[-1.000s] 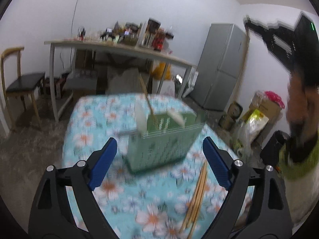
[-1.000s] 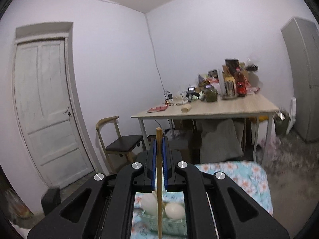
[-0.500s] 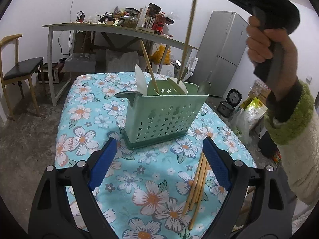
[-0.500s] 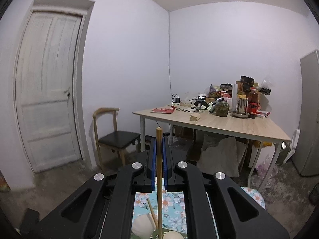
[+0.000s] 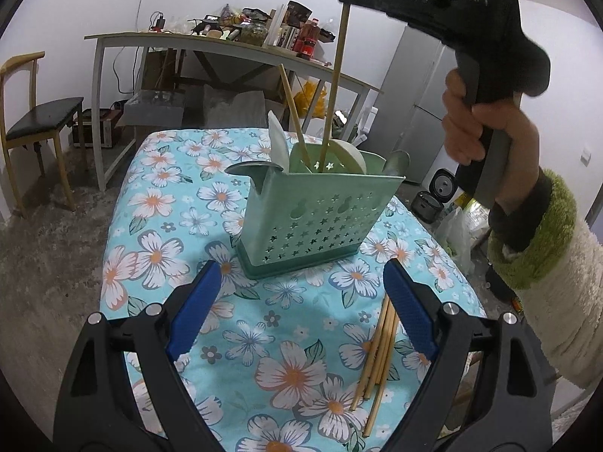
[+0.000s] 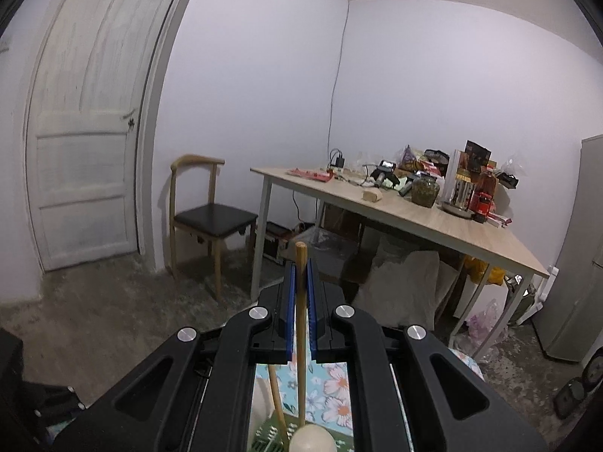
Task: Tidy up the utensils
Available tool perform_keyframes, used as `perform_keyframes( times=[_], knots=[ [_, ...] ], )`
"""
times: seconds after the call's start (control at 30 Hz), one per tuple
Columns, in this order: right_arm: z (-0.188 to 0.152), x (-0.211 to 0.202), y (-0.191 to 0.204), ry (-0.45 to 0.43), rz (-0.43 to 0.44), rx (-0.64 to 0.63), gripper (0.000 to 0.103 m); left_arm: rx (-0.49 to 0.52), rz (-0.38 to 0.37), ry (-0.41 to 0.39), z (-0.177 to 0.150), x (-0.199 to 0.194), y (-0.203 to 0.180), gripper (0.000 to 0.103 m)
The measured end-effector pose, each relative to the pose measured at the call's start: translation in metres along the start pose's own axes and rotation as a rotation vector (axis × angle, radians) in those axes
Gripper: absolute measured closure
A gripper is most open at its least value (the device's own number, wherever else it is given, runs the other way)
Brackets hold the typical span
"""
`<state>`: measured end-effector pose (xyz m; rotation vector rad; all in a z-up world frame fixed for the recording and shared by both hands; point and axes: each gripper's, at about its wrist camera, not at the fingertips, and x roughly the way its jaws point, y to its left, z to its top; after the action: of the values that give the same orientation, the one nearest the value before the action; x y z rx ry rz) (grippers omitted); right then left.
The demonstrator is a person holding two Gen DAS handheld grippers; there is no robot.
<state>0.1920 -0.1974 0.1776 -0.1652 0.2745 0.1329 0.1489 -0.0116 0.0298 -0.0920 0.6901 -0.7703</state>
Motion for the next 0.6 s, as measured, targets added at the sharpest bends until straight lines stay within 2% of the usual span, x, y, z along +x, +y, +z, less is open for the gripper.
perform_keyframes(
  times=[0.27,0.33,0.37,0.6],
  knots=[
    [-0.033,0.004,-0.007,0.119,0.0,0.029,0.095,0.002,0.002,0.005,-0.001,0.002,-0.001,0.019],
    [-0.036,-0.003,-0.014,0.128,0.008,0.07,0.082,0.007,0.003,0.007,-0.002,0.004,-0.001,0.019],
    [-0.037,-0.007,-0.018,0.123,0.009,0.09,0.072,0.007,0.003,0.008,-0.002,0.004,-0.002,0.019],
    [-0.043,-0.072,-0.056,0.046,0.038,0.294,0.056,0.007,0.0,0.026,-0.003,0.01,-0.008,0.019]
  ],
)
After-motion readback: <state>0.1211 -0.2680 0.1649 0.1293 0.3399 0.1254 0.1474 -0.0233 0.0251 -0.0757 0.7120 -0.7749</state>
